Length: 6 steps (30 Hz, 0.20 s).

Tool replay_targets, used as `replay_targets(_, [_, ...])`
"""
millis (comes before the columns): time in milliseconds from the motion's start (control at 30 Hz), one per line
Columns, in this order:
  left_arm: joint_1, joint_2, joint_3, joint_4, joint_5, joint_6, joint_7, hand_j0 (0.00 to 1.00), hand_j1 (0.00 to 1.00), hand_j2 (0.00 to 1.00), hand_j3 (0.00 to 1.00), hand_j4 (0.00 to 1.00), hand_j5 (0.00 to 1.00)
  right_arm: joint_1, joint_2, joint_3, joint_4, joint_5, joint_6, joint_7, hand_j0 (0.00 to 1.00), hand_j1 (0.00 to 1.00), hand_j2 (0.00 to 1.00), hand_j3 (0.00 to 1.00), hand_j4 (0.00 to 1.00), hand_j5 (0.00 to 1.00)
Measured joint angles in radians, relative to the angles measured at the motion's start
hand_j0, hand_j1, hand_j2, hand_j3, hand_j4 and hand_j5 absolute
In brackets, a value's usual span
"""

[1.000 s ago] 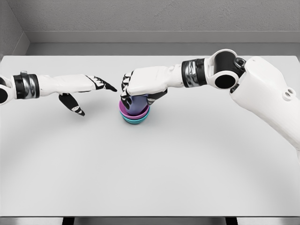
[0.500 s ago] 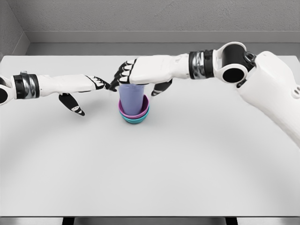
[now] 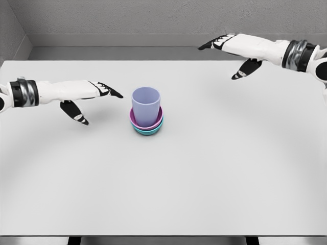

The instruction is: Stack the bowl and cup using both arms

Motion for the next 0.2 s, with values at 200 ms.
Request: replay_targets(200, [0.009, 0.0, 0.001, 0.04, 0.001, 0.0, 0.0, 1.0, 1.0, 1.0, 1.0, 1.0, 1.0, 0.002, -0.003, 0.01, 0.03, 0.004, 0.0, 0.0, 1.0, 1.0, 1.0, 1.0, 1.0, 1.0])
